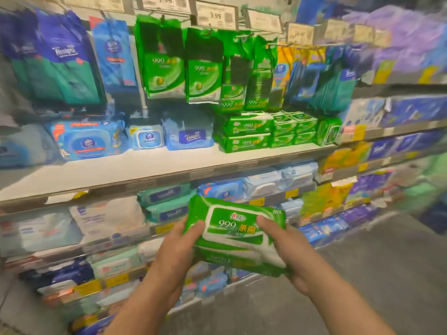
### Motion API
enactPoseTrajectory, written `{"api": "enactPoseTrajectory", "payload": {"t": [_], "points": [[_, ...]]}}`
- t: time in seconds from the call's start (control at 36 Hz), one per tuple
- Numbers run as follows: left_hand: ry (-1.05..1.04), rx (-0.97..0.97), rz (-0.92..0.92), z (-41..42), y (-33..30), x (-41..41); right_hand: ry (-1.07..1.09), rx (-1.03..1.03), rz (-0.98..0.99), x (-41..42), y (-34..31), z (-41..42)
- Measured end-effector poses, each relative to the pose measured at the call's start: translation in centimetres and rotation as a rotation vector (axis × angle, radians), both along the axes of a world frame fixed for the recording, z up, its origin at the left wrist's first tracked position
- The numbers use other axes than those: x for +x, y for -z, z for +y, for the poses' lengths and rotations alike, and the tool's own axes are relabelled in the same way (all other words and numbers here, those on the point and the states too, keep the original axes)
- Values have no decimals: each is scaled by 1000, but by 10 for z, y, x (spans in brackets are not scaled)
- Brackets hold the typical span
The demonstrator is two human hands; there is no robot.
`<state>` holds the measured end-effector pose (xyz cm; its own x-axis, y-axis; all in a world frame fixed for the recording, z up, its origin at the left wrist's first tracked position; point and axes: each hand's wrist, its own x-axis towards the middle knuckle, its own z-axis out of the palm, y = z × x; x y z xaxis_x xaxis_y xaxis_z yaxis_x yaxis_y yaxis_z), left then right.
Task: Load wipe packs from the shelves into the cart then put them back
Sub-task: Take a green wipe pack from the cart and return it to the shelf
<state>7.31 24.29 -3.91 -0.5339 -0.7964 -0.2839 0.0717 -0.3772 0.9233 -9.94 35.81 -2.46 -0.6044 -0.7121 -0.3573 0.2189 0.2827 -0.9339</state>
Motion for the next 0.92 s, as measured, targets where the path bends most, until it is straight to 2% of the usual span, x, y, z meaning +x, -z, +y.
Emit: {"api": "enactPoseTrajectory", "payload": {"t": [0.19,0.44,0.5,0.78,0.92], "points": [[59,-70,8,-49,-1,-82,27,-33,7,-77,-10,-36],[147,-235,-94,-122,-16,-163,83,-31,21,-146,-49,-95],[151,-258,-103,-132,-22,-176,78,-66,8,-180,-29,-102],[-23,-314,-146,-166,-35,-224,-118,-192,274,-249,-31,-161],[-126,-506,-225,-172,-42,-245,-248,-267,412,-281,-39,-186]]}}
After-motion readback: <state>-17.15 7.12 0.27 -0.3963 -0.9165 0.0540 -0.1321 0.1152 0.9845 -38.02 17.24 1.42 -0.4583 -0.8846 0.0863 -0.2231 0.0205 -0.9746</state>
